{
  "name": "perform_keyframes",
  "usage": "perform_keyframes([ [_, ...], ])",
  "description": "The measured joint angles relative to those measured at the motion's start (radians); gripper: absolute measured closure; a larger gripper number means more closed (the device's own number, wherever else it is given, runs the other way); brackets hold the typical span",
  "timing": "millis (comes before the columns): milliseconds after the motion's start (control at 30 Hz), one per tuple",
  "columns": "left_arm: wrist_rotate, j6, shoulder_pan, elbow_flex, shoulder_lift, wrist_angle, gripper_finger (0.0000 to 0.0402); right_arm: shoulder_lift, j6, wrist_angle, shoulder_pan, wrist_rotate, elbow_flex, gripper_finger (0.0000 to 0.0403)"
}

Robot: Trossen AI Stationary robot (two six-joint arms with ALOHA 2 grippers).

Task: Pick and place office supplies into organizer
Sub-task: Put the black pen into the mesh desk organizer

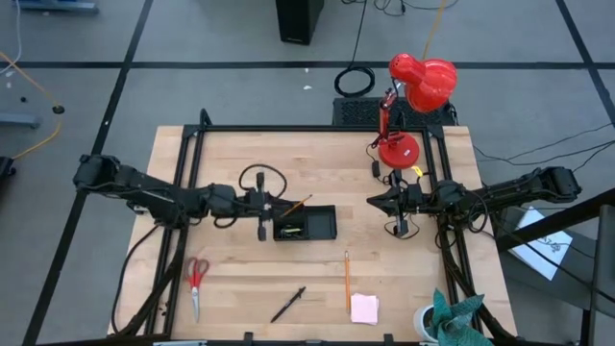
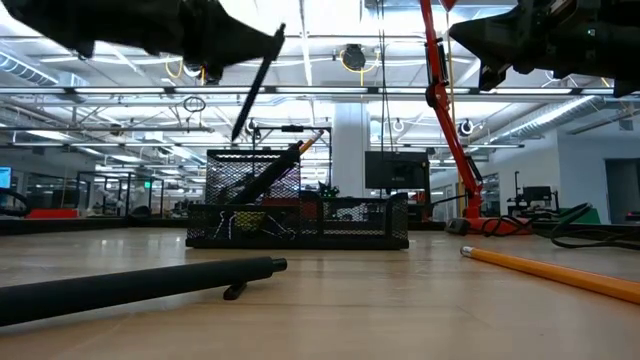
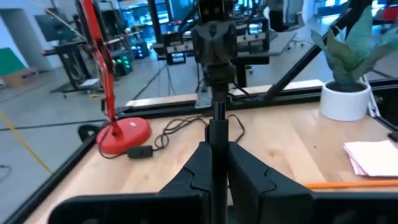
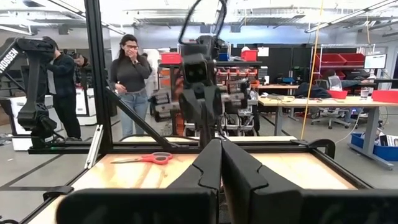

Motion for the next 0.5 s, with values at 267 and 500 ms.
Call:
perform_keyframes([
  [267, 0.09, -0.037, 0.089, -0.037, 0.09, 0.063, 0.0371, 0.0, 0.0, 0.001, 0.0, 0.003, 0.0, 0.0399],
  [500, 0.122, -0.078, 0.136, -0.037, 0.207, 0.096, 0.0371, 0.0, 0.0, 0.001, 0.0, 0.004, 0.0, 0.0399],
])
